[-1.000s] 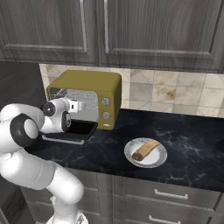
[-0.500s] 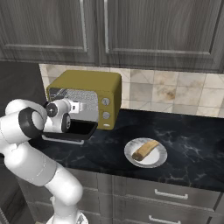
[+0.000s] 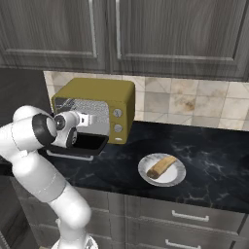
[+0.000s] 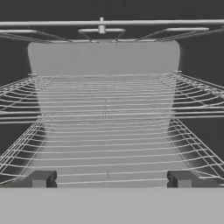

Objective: Pull the toaster oven rack outwards. Pick up the baguette from the plate and place it on the toaster oven rack. Close the toaster oven door fully and set the temperature to the lowest setting.

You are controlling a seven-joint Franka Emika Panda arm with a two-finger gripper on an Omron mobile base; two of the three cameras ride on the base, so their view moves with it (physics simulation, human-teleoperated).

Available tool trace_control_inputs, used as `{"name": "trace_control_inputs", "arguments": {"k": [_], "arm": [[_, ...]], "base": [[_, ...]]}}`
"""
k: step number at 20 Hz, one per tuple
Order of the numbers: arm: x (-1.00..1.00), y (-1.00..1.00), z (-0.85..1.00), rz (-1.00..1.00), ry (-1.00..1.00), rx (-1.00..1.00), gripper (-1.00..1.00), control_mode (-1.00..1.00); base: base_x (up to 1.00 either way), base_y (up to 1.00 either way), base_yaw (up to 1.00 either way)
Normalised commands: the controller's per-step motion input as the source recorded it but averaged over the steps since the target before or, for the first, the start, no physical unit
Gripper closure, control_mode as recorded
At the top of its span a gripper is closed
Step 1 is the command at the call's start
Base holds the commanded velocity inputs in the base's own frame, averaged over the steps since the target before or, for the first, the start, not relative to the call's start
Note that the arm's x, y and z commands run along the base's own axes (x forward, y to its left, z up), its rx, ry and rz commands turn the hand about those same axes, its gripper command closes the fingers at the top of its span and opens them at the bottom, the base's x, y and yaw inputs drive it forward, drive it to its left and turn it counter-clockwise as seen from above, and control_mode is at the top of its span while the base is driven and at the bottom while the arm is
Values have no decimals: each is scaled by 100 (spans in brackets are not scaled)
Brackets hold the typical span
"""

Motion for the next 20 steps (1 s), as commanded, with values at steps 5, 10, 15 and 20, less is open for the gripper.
{"name": "trace_control_inputs", "arguments": {"k": [5,10,15,20], "arm": [[18,11,-12,0,0,0,-100,-100],[20,13,-16,0,0,-1,-100,-100],[20,13,-16,0,0,-2,-100,-100],[17,13,-17,0,0,-3,-100,-100]], "base": [[0,0,0],[0,0,0],[0,0,0],[0,0,0]]}}
